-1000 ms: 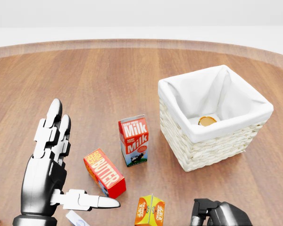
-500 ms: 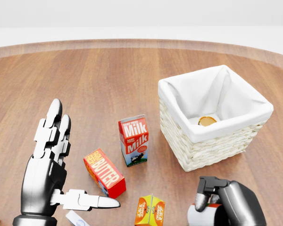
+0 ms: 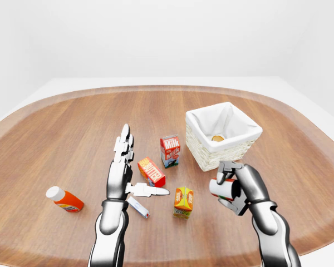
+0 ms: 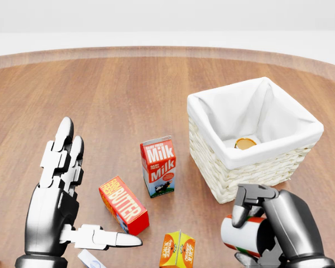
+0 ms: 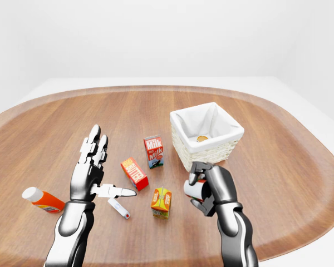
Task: Pick up the alphabet soup and the tomato sauce, and put them in the basket.
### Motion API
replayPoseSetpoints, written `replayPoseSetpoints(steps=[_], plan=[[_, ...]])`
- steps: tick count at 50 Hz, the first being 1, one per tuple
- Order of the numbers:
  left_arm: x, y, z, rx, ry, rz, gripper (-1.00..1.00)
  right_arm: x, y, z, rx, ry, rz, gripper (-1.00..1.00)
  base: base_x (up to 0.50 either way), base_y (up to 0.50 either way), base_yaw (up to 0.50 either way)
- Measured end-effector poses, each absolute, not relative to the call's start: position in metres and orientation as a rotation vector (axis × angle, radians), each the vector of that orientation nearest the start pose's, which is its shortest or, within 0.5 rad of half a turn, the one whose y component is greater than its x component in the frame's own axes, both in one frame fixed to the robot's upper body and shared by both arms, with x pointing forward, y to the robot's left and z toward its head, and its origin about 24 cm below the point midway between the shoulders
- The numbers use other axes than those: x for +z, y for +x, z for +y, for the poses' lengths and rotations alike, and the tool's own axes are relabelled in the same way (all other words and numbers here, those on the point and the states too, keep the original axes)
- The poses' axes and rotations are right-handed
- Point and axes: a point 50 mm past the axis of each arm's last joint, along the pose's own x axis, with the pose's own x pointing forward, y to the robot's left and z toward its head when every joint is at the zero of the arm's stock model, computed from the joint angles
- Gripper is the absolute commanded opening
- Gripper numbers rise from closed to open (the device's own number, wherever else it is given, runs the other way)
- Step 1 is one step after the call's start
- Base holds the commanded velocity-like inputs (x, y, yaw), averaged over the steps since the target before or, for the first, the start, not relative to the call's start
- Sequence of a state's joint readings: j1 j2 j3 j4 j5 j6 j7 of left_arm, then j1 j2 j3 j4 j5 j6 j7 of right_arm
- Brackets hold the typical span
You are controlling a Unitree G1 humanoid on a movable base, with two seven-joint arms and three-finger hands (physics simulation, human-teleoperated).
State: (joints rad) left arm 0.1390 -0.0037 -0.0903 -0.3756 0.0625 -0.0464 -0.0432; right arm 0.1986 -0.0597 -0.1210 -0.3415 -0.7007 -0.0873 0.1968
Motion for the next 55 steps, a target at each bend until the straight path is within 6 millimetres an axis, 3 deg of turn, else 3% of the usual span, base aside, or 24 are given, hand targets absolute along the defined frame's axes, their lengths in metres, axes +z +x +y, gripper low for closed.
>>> replayPoseSetpoints(steps=[22,33,55], plan=[[0.102,0.221,0.133,-0.085,0.048,-0.289,1.0,0.129,0.246,-0.189,-0.028,-0.817,-0.188,-1.0,0.0,0.0,0.0],[0.102,0.221,0.133,-0.085,0.048,-0.289,1.0,0.156,0.264,-0.182,-0.009,-0.841,-0.291,-1.0,0.0,0.0,0.0],[0.101,0.223,0.133,-0.085,0.048,-0.286,1.0,0.189,0.312,-0.178,-0.018,-0.876,-0.362,-1.0,0.0,0.0,0.0]])
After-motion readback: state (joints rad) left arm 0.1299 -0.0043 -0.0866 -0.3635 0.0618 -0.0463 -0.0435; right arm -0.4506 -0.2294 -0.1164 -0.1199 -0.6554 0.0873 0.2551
